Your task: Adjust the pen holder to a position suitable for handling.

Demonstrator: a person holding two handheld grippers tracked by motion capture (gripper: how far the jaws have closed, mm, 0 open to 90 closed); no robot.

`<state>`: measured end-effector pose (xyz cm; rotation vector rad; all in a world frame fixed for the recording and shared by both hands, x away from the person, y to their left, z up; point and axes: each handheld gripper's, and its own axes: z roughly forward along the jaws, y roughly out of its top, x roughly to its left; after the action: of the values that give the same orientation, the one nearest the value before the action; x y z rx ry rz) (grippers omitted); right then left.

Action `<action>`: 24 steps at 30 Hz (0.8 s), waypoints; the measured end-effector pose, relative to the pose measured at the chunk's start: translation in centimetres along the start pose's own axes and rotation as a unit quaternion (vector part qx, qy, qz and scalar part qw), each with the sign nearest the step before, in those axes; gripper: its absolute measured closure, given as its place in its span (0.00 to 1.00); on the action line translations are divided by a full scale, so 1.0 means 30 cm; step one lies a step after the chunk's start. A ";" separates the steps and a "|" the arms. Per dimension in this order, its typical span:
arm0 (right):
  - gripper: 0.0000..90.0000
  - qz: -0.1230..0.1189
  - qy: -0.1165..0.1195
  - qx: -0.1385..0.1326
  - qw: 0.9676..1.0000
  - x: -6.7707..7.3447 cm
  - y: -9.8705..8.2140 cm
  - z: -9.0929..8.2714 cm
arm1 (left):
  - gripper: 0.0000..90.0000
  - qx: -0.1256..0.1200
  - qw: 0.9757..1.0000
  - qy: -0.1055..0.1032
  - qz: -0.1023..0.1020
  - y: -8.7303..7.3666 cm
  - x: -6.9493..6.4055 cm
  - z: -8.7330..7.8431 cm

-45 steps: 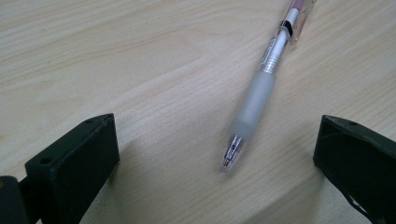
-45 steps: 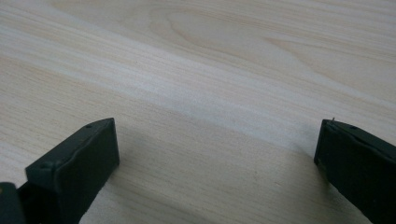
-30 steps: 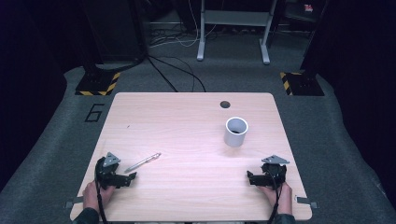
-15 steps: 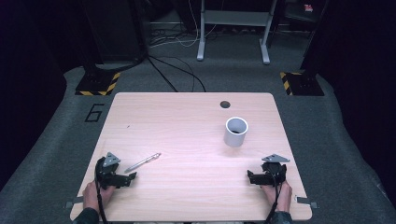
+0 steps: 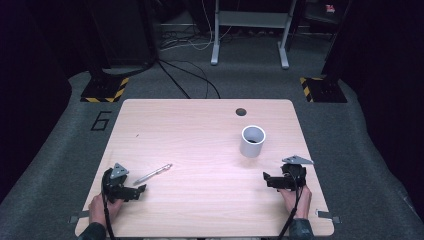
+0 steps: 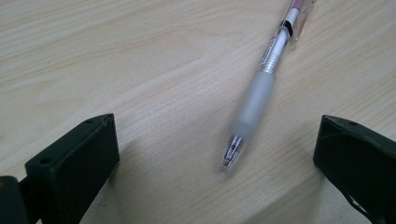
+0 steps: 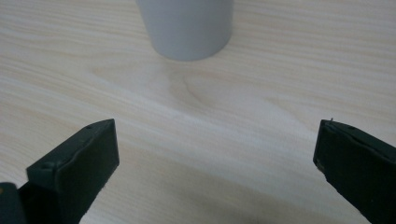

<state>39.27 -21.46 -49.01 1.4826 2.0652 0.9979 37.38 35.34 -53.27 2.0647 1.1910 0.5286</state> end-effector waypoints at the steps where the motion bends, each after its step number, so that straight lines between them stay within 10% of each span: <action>1: 0.00 0.000 0.000 0.000 1.000 0.000 0.000 0.000 | 0.00 0.000 1.000 0.000 0.000 0.000 0.000 0.000; 24: 0.00 -0.037 0.017 -0.007 0.999 0.076 0.258 0.100 | 0.00 0.000 1.000 0.000 0.001 0.000 0.000 0.000</action>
<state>45.46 -17.02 -45.04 1.3807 2.1153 1.0128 37.38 35.36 -53.26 2.0669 1.1894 0.5284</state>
